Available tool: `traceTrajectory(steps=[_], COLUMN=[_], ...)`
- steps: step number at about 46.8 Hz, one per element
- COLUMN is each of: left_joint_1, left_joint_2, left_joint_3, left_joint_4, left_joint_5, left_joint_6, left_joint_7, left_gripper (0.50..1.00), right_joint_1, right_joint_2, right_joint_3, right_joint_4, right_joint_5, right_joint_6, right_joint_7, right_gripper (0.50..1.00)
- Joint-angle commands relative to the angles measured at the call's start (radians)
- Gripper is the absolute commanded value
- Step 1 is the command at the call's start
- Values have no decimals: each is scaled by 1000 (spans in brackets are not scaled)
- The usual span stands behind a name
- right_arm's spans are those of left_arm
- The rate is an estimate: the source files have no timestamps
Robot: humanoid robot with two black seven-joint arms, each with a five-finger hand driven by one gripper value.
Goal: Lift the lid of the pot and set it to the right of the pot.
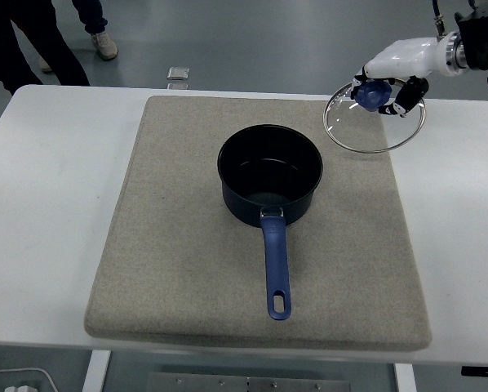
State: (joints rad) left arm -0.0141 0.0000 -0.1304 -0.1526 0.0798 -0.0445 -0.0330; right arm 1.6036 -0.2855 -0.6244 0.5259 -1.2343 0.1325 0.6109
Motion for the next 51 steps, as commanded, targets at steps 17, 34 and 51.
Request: traceTrajectory(steps=[17, 34, 51], left_joint_1=[0, 0, 0], left_joint_2=[0, 0, 0], left_joint_3=[0, 0, 0], left_joint_4=[-1, -1, -1], left_joint_5=[0, 0, 0], left_joint_6=[0, 0, 0], left_joint_7=[-1, 1, -1], left_gripper=[1000, 1000, 1000], right_joint_1=[-11, -24, -24], right_joint_2=[-35, -69, -103], right_joint_3=[-69, -104, -103], right_joint_4=[5, 34, 125], right_joint_5=[4, 13, 71], right_joint_6=[-1, 9, 4], right_joint_7=[0, 0, 0], right_gripper=[500, 500, 500])
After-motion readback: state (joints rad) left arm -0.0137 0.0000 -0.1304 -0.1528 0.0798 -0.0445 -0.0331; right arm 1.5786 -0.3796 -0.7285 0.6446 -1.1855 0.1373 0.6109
